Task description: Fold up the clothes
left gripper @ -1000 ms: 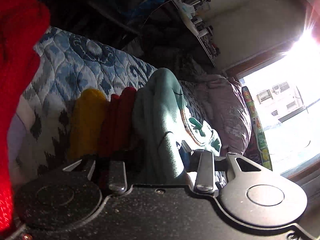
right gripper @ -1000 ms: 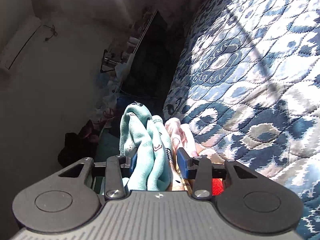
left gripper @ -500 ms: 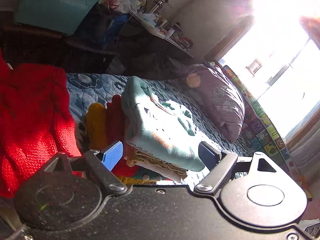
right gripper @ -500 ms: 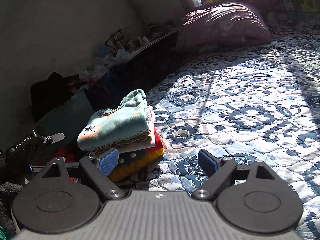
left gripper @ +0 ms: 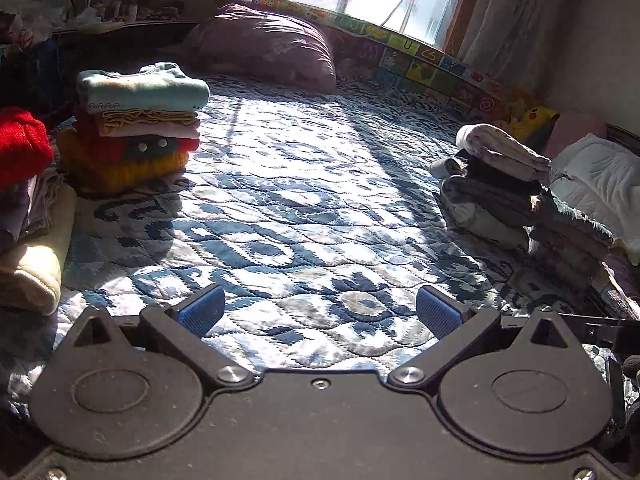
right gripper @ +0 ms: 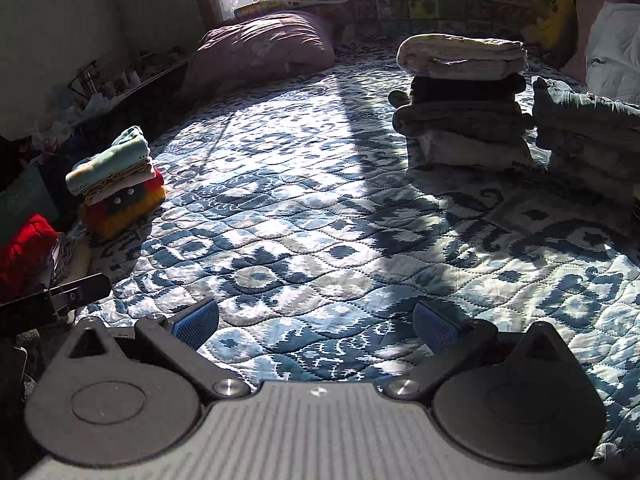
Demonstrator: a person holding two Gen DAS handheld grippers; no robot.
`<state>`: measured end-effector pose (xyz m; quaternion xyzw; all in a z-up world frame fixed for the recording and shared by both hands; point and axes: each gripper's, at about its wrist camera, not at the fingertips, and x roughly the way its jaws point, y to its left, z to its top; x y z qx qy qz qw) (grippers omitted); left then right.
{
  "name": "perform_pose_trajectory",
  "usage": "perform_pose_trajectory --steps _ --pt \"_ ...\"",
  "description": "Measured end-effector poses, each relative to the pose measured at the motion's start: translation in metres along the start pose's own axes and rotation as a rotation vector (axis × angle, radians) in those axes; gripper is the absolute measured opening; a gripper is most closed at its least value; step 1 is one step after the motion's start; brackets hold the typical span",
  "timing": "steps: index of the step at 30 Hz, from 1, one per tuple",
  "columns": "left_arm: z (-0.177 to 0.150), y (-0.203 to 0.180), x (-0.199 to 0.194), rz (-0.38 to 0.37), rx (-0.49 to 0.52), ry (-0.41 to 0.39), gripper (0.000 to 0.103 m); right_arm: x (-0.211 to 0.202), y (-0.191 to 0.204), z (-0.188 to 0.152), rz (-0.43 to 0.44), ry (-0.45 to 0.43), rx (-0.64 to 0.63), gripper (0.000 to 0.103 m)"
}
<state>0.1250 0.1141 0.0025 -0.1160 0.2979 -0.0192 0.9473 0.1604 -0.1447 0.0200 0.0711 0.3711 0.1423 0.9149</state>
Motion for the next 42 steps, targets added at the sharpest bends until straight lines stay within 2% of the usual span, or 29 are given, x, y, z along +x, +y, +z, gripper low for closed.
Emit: perform_pose_trajectory --steps 4,6,12,16,27,30,42 --pt "-0.018 -0.058 -0.025 -0.064 0.092 -0.004 0.103 -0.04 -0.022 -0.029 -0.114 -0.022 0.038 0.103" --pt "-0.024 -0.076 -0.04 -0.095 0.123 -0.033 0.103 -0.058 -0.032 -0.04 -0.14 -0.042 0.049 0.103" --pt "-0.038 -0.105 -0.076 -0.037 0.149 -0.076 0.103 -0.102 -0.046 -0.064 -0.196 -0.086 0.034 0.103" --pt "-0.047 -0.118 -0.099 0.057 0.198 -0.113 0.103 -0.12 -0.041 -0.073 -0.207 -0.12 -0.001 0.103" --pt "-0.052 -0.121 -0.116 0.084 0.213 -0.085 0.103 -0.132 -0.015 -0.077 -0.188 -0.15 -0.032 0.103" --pt "-0.055 -0.122 -0.113 0.101 0.232 -0.08 0.103 -0.132 -0.008 -0.077 -0.184 -0.146 -0.047 0.103" --pt "-0.061 -0.115 -0.089 0.108 0.207 -0.042 0.103 -0.114 -0.009 -0.08 -0.169 -0.12 -0.029 0.103"
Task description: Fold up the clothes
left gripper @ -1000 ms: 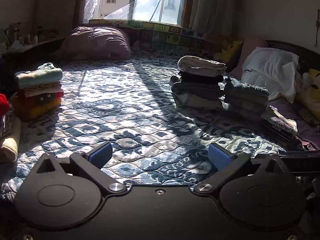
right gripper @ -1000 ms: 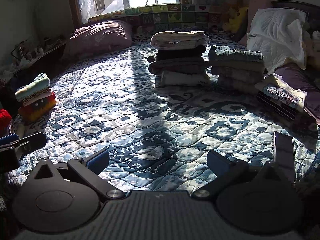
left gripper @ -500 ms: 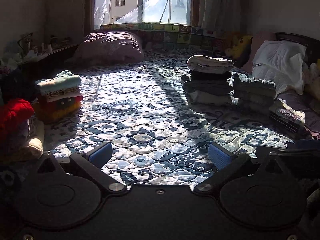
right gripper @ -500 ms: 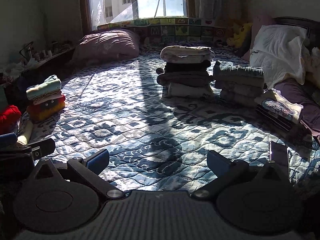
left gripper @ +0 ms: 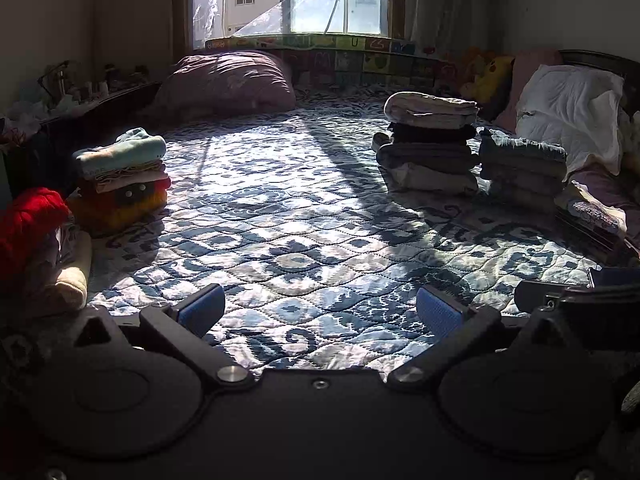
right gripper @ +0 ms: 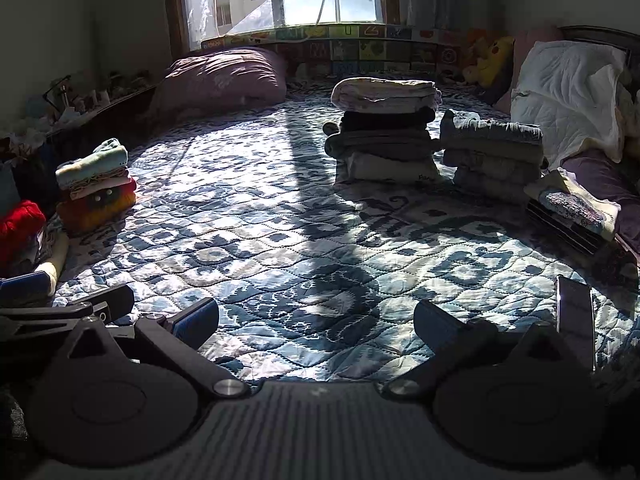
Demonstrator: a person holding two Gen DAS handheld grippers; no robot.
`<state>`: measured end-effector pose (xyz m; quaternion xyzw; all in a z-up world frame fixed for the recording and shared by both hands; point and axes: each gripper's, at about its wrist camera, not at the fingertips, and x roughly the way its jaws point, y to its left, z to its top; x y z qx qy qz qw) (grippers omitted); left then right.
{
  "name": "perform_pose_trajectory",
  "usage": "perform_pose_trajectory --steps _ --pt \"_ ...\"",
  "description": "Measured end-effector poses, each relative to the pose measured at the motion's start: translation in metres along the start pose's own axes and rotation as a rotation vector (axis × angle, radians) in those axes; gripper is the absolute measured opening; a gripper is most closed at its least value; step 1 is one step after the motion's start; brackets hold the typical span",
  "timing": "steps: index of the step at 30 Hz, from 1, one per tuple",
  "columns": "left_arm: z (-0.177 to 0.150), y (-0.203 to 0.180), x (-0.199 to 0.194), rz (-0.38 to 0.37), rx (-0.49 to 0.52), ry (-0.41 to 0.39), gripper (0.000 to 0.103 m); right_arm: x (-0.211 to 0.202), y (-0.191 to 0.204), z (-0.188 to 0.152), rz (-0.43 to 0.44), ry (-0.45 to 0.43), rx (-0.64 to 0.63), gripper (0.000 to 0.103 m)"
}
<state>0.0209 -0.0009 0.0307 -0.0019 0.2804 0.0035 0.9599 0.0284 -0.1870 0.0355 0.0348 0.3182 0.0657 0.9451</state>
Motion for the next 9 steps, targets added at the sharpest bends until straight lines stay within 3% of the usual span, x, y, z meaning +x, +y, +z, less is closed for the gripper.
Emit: perform_pose_trajectory --steps 9 --pt "-0.003 -0.0011 0.008 -0.022 -0.014 0.001 0.103 0.0108 -0.006 -0.0041 -0.021 0.007 0.002 0.103"
